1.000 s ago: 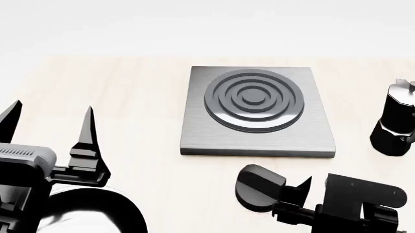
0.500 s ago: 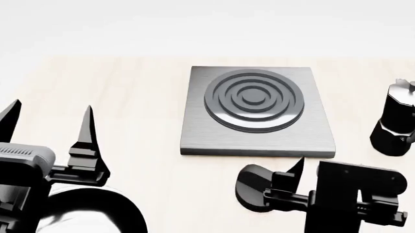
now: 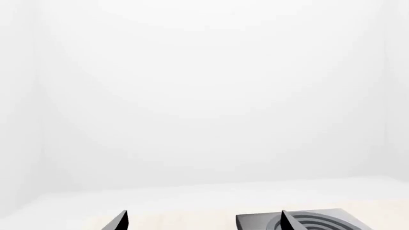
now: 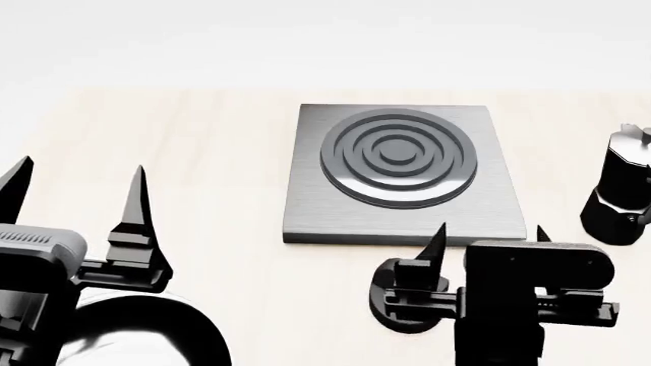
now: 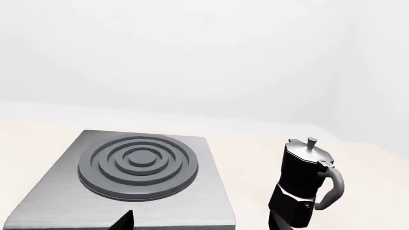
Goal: Turn on the stove.
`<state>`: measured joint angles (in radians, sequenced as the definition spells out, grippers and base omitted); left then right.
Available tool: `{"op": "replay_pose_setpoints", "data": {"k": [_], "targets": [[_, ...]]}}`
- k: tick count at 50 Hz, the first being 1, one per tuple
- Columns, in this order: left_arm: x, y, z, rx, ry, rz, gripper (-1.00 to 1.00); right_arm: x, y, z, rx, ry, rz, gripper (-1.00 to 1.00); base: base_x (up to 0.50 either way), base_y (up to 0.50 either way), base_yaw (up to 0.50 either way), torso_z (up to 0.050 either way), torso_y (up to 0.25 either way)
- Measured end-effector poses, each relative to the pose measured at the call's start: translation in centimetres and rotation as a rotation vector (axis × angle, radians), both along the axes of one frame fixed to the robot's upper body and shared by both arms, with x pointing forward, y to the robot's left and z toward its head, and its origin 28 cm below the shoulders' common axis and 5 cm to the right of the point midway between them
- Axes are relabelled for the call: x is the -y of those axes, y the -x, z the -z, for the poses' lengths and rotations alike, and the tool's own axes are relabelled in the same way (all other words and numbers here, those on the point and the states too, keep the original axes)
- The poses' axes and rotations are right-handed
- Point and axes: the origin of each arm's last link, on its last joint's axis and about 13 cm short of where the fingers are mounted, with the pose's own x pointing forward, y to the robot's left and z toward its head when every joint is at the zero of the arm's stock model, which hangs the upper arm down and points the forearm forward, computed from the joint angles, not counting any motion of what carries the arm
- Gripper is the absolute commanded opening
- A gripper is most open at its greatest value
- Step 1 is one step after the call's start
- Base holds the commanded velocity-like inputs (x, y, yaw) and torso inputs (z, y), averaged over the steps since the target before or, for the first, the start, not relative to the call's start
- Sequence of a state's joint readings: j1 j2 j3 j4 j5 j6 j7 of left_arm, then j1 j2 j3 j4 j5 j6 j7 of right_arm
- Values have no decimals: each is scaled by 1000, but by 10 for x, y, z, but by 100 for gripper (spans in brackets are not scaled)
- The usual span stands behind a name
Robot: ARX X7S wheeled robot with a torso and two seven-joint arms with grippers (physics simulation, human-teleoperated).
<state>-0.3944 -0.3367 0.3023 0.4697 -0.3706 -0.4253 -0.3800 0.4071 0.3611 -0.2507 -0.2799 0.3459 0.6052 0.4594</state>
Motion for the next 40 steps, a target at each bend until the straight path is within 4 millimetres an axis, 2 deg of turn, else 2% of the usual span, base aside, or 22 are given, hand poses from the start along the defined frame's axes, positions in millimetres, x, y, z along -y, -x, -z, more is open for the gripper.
{"op": "replay_pose_setpoints", "data": {"k": [40], "targets": [[-1, 1, -1, 0, 4, -4, 100, -16, 20, -31, 125, 96, -117, 100, 0, 0, 0, 0, 0]]}}
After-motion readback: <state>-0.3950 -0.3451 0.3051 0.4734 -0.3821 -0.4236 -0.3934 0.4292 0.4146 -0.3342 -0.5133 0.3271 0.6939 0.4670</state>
